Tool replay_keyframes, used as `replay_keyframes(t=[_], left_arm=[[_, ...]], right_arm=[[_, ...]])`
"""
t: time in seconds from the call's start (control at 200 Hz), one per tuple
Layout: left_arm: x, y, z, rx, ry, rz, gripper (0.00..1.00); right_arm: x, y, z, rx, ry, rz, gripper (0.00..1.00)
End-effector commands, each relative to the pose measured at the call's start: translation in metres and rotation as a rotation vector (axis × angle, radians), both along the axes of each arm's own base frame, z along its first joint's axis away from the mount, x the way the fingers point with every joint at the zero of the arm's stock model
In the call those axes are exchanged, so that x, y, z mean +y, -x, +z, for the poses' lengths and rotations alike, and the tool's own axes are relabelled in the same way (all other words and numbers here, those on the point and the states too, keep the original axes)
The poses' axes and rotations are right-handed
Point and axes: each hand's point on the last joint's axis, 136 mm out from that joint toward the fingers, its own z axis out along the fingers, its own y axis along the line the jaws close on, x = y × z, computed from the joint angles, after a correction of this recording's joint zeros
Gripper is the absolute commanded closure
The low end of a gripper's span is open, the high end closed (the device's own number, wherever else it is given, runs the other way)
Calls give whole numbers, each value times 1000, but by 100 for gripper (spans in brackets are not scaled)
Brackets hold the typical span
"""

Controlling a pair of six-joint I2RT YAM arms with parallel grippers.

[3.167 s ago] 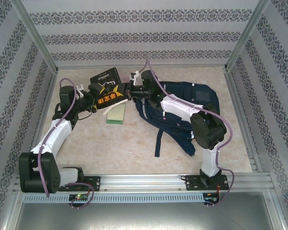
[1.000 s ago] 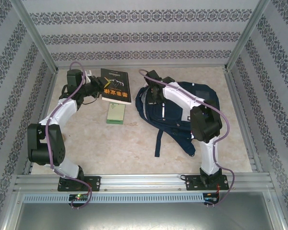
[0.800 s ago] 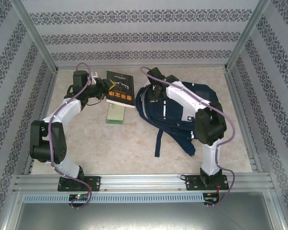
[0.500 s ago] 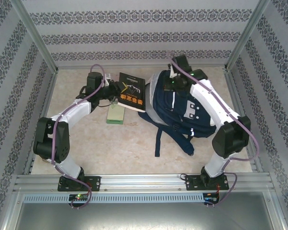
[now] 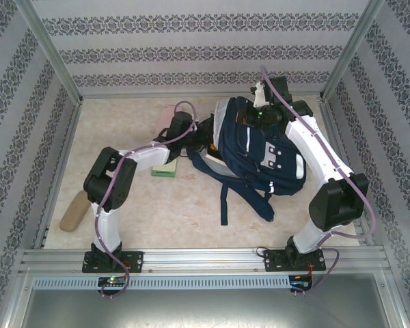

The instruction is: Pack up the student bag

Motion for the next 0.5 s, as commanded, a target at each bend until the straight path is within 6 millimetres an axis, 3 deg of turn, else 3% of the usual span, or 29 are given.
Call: replay_keyframes(t=[0.0,0.14,0.365,0.435,0.495], left_arm=[[-36,-8,45,-120,98,-10,100],[-69,2,26,-103,56,-38,100],[-98,25,-26,-21,-117,-20,100],[-109,33,-35,-14,-153,-54,89],[-110,36,-41,-1,-171,-66,72]], right_arm=[[14,1,67,-191,-125,61,100],[14,1,71,-197,-134,65,100],[11,-6,79,-210,-146,77,100],[10,-7,80,-212,-149,75,100],[8,-8,80,-213,-149,72,100]])
